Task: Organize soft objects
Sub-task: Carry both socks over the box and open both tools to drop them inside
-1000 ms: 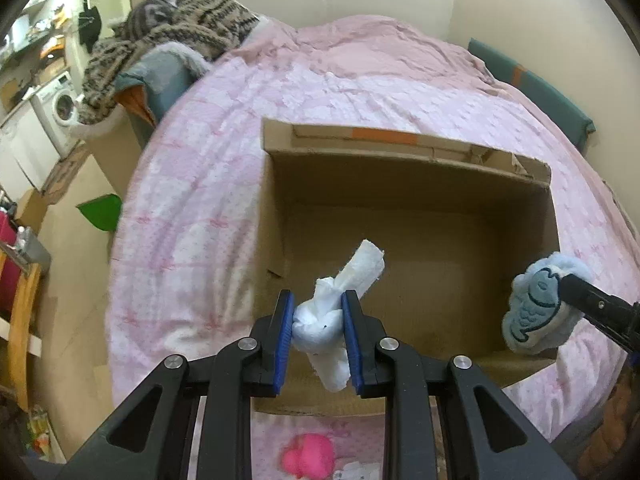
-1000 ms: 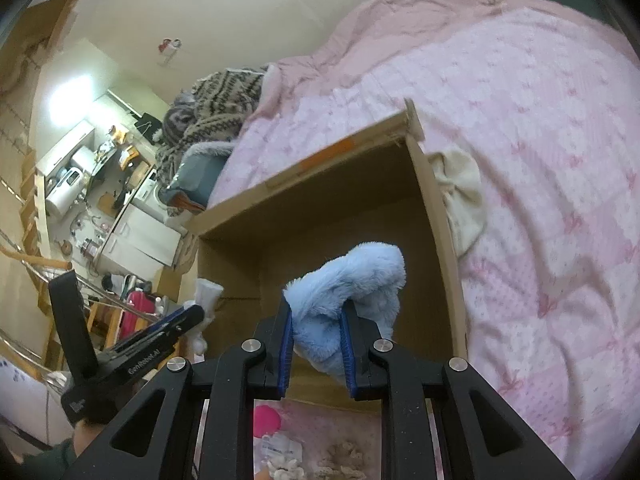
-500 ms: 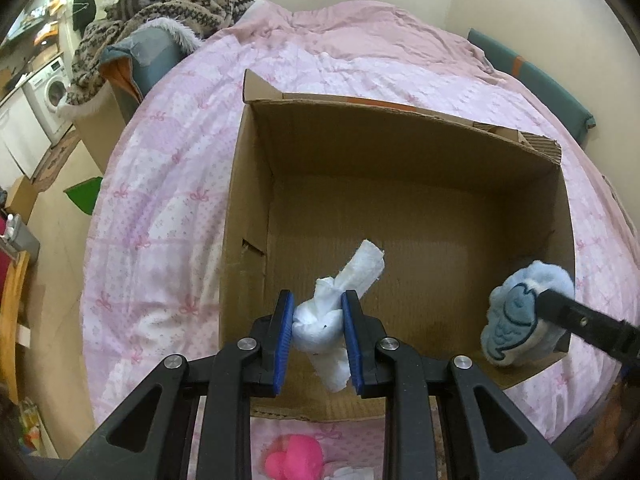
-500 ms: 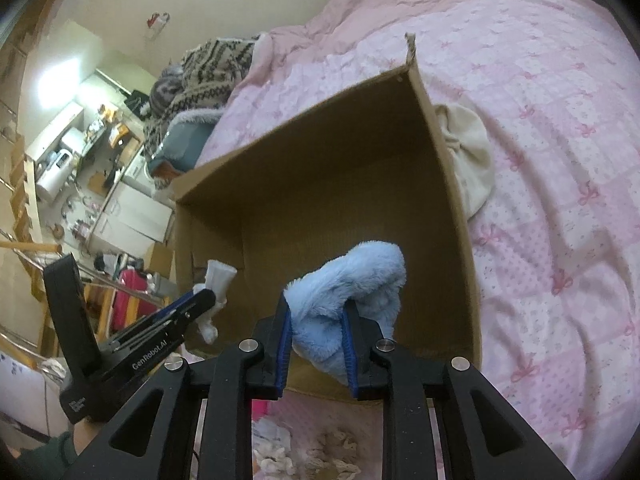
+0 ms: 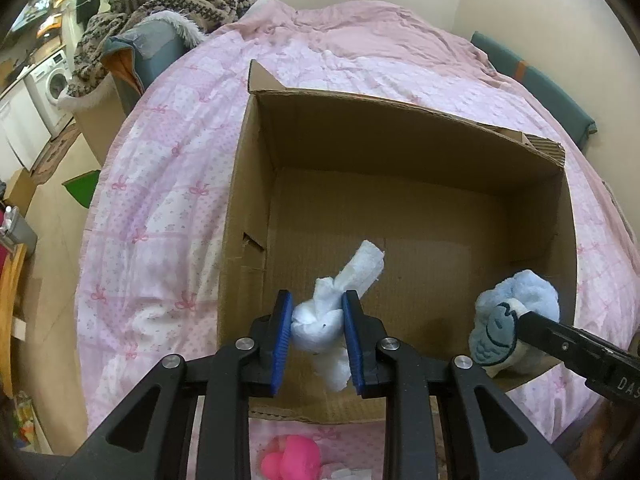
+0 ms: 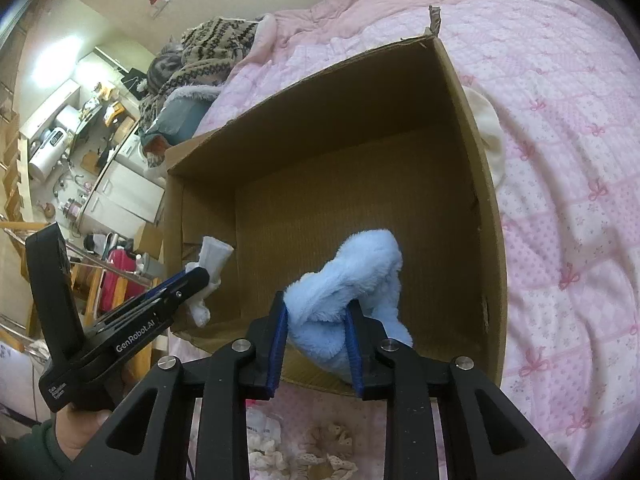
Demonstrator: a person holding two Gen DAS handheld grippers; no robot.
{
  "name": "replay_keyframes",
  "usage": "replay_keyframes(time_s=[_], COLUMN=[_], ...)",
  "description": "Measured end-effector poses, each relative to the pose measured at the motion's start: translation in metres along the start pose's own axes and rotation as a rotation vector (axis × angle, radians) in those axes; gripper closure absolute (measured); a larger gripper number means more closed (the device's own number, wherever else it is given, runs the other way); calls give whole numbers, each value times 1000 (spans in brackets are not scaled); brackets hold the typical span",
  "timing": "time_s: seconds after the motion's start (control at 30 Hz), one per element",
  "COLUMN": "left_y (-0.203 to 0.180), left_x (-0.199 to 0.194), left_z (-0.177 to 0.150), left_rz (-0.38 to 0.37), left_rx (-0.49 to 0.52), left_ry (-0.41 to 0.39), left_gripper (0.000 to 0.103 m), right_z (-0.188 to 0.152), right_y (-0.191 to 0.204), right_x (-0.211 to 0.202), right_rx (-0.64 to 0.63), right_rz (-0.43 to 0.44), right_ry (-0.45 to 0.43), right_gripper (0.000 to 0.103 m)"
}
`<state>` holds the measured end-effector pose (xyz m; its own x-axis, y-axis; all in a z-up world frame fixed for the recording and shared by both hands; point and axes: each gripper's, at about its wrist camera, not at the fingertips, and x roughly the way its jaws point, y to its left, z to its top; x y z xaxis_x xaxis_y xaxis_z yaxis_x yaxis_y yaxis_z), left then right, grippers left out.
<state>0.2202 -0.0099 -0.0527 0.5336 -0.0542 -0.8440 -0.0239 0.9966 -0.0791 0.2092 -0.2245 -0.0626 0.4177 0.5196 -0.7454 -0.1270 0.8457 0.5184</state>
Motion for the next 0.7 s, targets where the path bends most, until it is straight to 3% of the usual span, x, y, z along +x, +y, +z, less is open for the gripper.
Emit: replay_keyframes(time_s=[0.17,0.23,0.33,0.7], left_y=[-3,-3,-3,-2], left_x=[1,1,1,2], left_z=[0,1,1,1], left_rz=[1,2,2,-8], left_rx=[12,12,9,11], left_ry=[-7,-8,-7,-3], left_gripper=[81,81,81,78], right_z=[1,2,4,4], right_y=[-2,-1,2,11], right_x=[1,2,2,-8], right_rx=[14,19,19,-14], right_rz=[-3,-1,3,24], right_ry=[3,2,-11,-76], right_gripper=[70,65,51,34])
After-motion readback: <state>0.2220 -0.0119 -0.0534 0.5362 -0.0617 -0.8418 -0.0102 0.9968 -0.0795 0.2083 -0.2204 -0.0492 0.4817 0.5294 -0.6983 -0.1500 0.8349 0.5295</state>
